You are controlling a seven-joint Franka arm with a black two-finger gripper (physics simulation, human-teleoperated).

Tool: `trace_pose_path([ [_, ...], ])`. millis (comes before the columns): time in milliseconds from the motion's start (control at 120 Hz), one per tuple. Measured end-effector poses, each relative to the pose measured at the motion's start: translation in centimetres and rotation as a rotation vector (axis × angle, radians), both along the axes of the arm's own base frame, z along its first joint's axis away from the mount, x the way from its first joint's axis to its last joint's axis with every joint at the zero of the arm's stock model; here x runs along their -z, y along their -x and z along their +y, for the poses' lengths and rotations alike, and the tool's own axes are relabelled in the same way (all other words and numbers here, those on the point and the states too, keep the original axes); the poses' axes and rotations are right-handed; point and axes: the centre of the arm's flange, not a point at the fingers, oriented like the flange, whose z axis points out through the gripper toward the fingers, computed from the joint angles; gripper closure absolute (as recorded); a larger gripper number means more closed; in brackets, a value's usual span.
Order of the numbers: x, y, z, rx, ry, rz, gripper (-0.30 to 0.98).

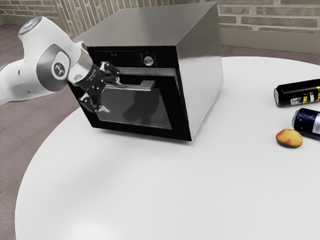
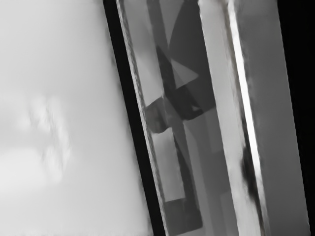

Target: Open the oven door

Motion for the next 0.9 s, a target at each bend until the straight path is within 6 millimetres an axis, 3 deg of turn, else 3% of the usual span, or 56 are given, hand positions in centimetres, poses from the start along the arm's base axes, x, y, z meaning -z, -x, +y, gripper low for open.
trace_pose_path([
  [317,-1.4,7.8,0.6,-0.037,-0.01,-0.029,0.03],
  [400,-2.3,11.6,1.5,-0.076,-0.016,-0.043,0.03],
  [450,-4.5,14.4,1.3,-0.097,-0.037,-0.067,0.02],
  [483,-7.1,14.4,-0.9,-0.073,-0.045,-0.089,0.02],
  [567,-17.3,13.2,-11.7,0.034,-0.021,-0.14,0.01],
  [608,-19.4,13.3,-15.7,0.058,0.008,-0.098,0.01],
  [642,-19.0,13.2,-18.1,0.063,0.034,-0.033,0.01],
  [683,-16.7,12.8,-20.0,0.045,0.061,0.077,0.0],
  [767,-10.9,12.0,-21.5,-0.037,0.098,0.289,0.0],
  [817,-9.4,12.0,-22.5,-0.08,0.111,0.359,0.0],
  [900,-7.8,11.9,-22.4,-0.177,0.128,0.436,0.0],
])
